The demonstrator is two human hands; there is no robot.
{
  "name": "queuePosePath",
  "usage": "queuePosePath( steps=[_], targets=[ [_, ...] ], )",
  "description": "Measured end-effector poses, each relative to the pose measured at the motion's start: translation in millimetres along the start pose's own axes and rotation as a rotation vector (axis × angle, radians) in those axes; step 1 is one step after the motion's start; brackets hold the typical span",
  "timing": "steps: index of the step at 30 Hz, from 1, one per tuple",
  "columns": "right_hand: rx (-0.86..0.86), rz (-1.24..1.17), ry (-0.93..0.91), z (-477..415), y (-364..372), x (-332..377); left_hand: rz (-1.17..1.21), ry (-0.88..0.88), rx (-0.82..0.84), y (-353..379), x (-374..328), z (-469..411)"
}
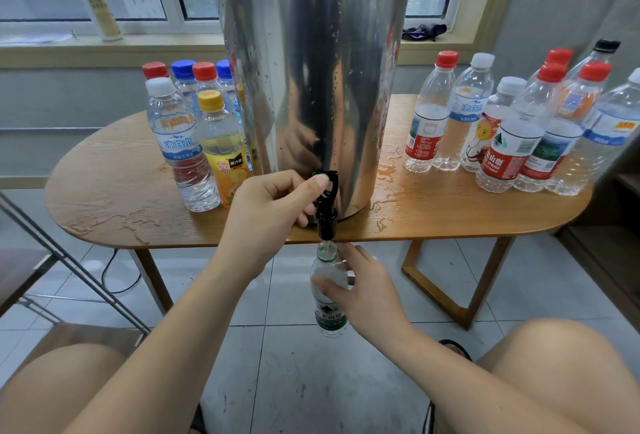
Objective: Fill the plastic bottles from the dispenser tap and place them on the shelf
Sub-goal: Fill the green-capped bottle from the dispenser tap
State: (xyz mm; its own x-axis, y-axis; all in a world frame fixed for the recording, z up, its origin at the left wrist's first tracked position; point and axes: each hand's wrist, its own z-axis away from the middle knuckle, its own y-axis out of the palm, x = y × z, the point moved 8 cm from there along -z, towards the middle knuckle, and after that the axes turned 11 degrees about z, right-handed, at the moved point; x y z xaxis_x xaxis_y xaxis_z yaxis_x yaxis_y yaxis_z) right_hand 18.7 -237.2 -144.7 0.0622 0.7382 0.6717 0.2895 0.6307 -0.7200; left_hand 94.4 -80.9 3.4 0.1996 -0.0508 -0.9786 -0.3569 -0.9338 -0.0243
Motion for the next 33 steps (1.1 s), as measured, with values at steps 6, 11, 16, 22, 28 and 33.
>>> queuePosePath(
  steps=[6, 11, 16, 22, 28, 33],
  targets=[
    [-0.003, 0.017, -0.001, -0.6, 1.0, -0.4, -0.001, -0.004, -0.003, 0.2, -0.3, 0.1],
    [-0.006, 0.016, 0.0, -0.6, 1.0, -0.8, 0.002, -0.005, -0.002, 0.5, -0.8, 0.6],
    [-0.011, 0.008, -0.004, -1.1, 0.6, -0.5, -0.001, 0.002, 0.002, 0.7, -1.7, 1.0],
    [-0.014, 0.006, -0.003, -0.6, 0.5, -1.3, -0.008, 0.0, 0.0, 0.5, -1.5, 0.7],
    [-0.015, 0.004, 0.003, -1.2, 0.1, -2.0, -0.005, 0.001, 0.001, 0.2, -0.9, 0.6],
    [-0.011, 0.001, 0.001, -0.9, 0.2, -1.7, -0.015, 0.005, -0.004, 0.1, -0.9, 0.2]
  ],
)
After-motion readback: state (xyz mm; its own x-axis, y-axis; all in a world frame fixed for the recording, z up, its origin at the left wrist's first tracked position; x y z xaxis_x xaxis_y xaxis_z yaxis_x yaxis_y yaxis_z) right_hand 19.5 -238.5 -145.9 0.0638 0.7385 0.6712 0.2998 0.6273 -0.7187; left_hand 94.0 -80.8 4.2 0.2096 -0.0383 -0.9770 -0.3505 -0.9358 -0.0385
